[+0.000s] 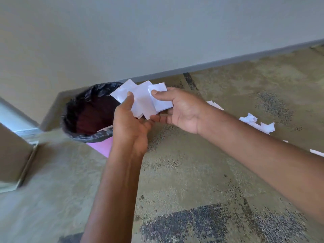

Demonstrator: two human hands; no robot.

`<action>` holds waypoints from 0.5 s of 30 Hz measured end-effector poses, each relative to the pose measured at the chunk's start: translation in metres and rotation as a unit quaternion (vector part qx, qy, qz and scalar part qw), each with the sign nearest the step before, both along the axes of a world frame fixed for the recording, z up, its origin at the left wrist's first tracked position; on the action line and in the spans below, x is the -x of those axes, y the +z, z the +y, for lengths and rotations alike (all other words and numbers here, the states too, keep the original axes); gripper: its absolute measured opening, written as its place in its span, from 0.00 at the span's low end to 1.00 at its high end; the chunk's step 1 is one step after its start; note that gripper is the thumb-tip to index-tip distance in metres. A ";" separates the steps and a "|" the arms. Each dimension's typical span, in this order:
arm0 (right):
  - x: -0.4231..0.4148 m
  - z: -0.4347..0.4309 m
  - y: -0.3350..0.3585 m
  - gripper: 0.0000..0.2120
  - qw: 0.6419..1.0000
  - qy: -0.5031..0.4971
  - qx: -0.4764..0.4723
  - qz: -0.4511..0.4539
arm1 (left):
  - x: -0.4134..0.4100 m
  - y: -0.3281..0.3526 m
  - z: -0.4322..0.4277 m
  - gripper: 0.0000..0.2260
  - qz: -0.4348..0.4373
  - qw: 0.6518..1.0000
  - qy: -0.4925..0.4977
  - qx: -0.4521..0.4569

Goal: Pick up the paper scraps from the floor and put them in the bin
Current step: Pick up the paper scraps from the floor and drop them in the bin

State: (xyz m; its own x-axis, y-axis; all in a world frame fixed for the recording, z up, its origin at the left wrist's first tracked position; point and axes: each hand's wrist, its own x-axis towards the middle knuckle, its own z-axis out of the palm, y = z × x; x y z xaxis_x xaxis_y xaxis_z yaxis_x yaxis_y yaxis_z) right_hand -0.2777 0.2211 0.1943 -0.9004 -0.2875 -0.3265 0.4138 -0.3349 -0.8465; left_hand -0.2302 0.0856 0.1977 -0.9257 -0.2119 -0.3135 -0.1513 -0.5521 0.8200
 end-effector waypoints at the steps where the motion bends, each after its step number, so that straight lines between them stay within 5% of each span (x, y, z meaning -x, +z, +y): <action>1: 0.003 -0.012 0.003 0.18 1.000 0.009 0.006 -0.004 | 0.001 0.003 -0.012 0.20 0.002 1.000 0.006 -0.010; 10: 0.019 -0.087 -0.003 0.15 0.996 0.068 0.055 -0.028 | 0.000 0.002 -0.095 0.38 0.007 0.995 0.033 -0.091; 15: 0.018 -0.100 -0.008 0.32 0.994 0.075 0.065 -0.038 | -0.004 0.005 -0.109 0.49 -0.004 0.990 0.088 -0.108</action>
State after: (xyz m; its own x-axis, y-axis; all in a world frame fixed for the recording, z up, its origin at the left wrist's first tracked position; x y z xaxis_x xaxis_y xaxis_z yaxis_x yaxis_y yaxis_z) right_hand -0.2952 0.1215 0.1859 -0.8181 -0.4614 -0.3432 0.5286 -0.3684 -0.7648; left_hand -0.2261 -0.0233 0.2030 -0.8771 -0.2974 -0.3771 -0.0435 -0.7328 0.6791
